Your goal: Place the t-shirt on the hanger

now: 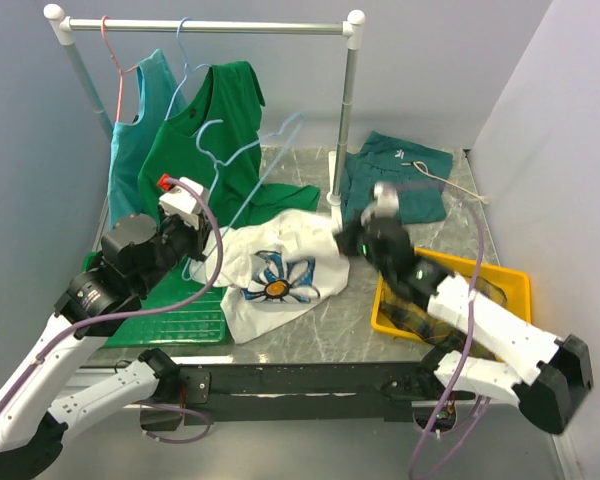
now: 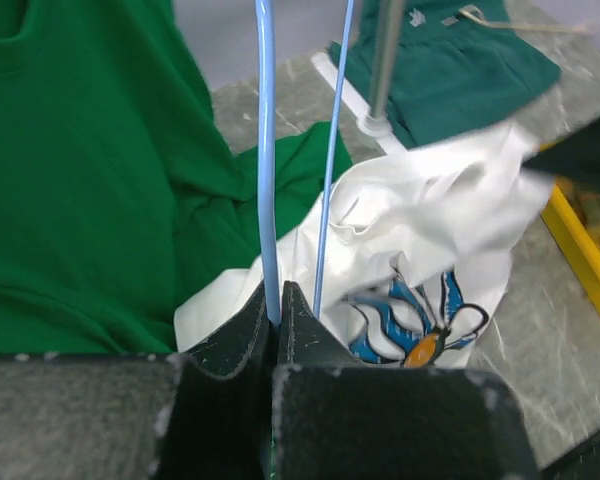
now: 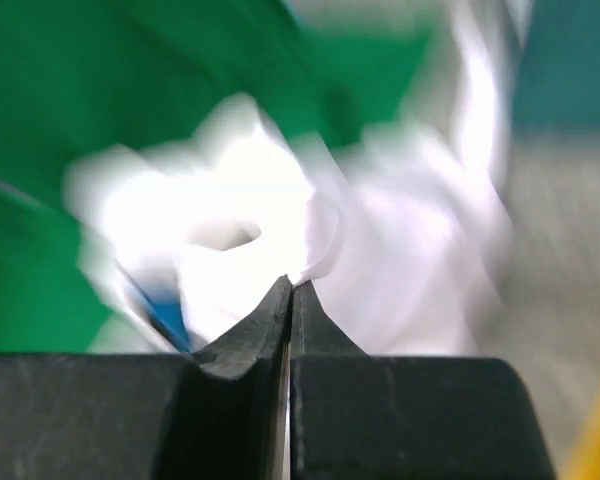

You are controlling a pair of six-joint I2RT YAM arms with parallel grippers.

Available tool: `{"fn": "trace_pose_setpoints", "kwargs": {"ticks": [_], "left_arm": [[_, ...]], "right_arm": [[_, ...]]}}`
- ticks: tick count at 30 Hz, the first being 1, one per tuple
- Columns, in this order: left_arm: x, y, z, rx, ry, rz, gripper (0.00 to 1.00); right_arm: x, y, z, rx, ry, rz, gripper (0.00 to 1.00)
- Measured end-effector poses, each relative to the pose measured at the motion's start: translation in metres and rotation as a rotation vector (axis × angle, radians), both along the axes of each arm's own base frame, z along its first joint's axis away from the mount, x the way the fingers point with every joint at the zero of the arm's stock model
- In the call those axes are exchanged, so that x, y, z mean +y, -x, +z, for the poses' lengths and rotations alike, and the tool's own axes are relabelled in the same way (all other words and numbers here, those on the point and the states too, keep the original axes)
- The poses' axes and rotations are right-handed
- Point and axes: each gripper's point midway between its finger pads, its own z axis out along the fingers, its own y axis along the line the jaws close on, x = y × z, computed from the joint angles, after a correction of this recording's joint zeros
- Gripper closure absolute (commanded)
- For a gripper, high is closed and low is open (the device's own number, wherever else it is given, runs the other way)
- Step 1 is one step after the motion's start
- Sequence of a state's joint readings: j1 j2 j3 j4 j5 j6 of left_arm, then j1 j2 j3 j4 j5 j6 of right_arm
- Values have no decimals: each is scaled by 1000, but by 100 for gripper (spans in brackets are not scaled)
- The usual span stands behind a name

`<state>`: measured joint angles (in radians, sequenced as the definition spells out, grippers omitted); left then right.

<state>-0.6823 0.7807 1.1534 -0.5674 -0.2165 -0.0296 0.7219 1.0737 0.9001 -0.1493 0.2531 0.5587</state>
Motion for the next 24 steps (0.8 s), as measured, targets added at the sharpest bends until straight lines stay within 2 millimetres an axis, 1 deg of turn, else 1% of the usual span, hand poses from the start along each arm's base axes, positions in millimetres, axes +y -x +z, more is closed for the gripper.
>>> {"fn": "trace_pose_setpoints", "kwargs": {"ticks": [1, 2, 3, 4, 5, 6, 7, 8, 12, 14, 16, 17, 20, 24], "left_arm": [[-3, 3, -1, 3, -11, -29, 99], [-6, 5, -3, 9, -20, -51, 99], [-9, 8, -7, 14, -40, -84, 99], [-12, 11, -10, 21, -60, -118, 99], [-14, 13, -14, 24, -78, -142, 99], [-17, 14, -17, 23, -97, -165, 99], [-18, 15, -22, 25, -121, -179, 99], [-18, 15, -26, 29, -140, -186, 99], [-20, 18, -47, 37, -225, -223, 99], [-17, 20, -57, 38, -260, -235, 99], [-13, 23, -65, 32, -289, -245, 99], [-12, 25, -69, 30, -300, -255, 99], [-9, 32, -75, 10, -329, -288, 99], [-8, 38, -75, -11, -352, -321, 99]], "right_arm": [[-10, 14, -40, 67, 33, -3, 81], [-18, 25, -71, 118, 56, -5, 76], [-29, 40, -108, 188, 91, -11, 66], [-40, 54, -141, 258, 126, -16, 62], [-49, 67, -166, 318, 154, -22, 56], [-56, 78, -182, 361, 174, -28, 48], [-61, 84, -190, 381, 178, -33, 45], [-61, 86, -189, 386, 162, -39, 43], [-57, 78, -159, 303, 73, -55, 41], [-55, 73, -146, 275, 47, -67, 42], [-52, 68, -138, 262, 34, -76, 42], [-50, 64, -136, 263, 34, -82, 42], [-45, 56, -139, 285, 57, -94, 43], [-39, 48, -151, 328, 97, -103, 45]]}}
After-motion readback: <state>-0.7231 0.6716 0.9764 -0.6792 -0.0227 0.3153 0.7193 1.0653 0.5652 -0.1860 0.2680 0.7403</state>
